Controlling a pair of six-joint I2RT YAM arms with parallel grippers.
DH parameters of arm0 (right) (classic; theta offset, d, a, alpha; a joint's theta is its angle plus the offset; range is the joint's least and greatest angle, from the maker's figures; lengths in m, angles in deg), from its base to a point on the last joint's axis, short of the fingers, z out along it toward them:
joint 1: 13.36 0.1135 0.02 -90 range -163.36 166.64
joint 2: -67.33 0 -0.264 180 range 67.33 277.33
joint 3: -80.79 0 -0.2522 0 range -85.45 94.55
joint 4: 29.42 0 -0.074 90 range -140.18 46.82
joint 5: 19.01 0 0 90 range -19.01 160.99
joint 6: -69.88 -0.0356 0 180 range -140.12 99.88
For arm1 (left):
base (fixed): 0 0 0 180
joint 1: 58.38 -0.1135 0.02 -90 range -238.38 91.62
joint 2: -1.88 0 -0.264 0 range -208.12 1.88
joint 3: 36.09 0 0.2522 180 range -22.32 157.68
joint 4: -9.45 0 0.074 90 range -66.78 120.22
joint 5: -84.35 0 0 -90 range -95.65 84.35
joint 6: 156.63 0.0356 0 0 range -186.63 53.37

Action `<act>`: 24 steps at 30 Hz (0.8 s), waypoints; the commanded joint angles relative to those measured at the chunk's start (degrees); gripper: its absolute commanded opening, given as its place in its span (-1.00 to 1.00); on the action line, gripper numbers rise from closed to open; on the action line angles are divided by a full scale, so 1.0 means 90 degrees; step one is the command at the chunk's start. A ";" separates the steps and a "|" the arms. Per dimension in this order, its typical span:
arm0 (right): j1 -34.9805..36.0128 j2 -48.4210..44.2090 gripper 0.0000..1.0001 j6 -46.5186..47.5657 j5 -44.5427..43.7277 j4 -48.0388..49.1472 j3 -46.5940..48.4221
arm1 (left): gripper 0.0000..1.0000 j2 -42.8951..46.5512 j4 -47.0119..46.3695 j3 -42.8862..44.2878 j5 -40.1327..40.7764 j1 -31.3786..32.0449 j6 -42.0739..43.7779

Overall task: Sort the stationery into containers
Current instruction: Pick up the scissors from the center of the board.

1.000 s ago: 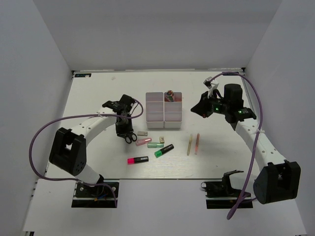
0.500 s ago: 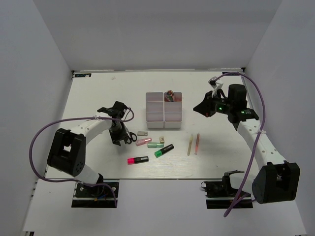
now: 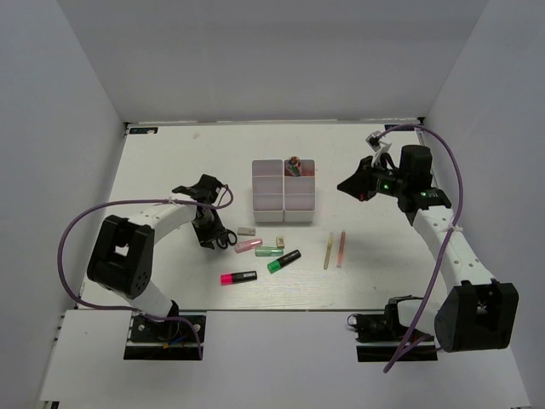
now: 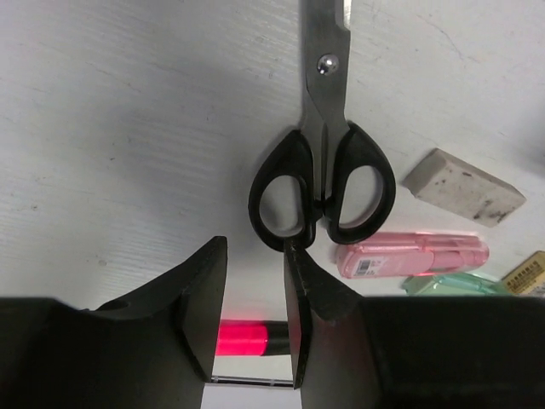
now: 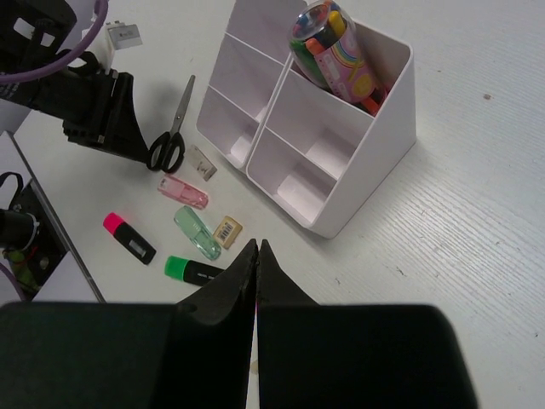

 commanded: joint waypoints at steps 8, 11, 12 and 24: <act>-0.0185 -0.0020 -1.00 -0.0237 0.0334 0.0236 -0.0064 | -0.12 -0.0135 -0.0231 -0.0004 0.0183 -0.0003 -0.0222; -0.0234 -0.0010 -1.00 -0.0257 0.0344 0.0265 -0.0084 | -0.12 -0.0135 -0.0358 -0.0179 0.0280 -0.0003 -0.0222; -0.0273 0.0000 -1.00 -0.0267 0.0373 0.0236 -0.0074 | -0.12 -0.0145 -0.0387 -0.0209 0.0329 -0.0023 -0.0222; -0.0478 0.0039 -1.00 -0.0472 0.0549 0.0314 -0.0074 | -0.23 -0.0339 -0.0632 -0.0356 0.0446 0.0006 -0.0251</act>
